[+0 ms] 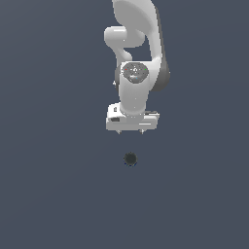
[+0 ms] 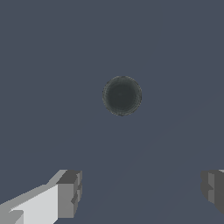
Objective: Pick up the object and move it to a goal position.
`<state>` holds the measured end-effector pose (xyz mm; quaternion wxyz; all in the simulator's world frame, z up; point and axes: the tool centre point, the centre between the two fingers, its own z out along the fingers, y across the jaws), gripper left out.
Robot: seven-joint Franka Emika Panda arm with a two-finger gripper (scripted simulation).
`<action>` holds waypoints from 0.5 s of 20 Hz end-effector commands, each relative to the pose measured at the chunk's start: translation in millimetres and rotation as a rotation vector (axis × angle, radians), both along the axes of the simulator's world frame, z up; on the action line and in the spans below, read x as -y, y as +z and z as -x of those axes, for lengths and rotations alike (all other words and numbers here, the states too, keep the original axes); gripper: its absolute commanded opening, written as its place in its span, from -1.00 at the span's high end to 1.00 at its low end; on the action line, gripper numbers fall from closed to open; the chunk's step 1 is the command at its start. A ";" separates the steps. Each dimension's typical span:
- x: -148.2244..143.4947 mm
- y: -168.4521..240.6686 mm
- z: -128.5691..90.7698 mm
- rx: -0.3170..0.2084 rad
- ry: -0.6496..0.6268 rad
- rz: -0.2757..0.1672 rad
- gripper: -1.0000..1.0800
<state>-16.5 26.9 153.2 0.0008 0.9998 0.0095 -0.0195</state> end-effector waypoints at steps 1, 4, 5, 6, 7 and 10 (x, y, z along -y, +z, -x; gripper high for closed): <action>0.0 0.0 0.0 0.000 0.000 0.000 -0.92; -5.8 -0.1 0.2 -0.003 0.007 -0.005 -0.92; -10.2 -0.2 0.4 -0.005 0.012 -0.009 -0.92; -15.7 -0.1 0.8 -0.008 0.018 -0.014 -0.92; -21.4 0.1 1.4 -0.011 0.023 -0.019 -0.92; -30.1 1.1 3.1 -0.017 0.026 -0.027 -0.92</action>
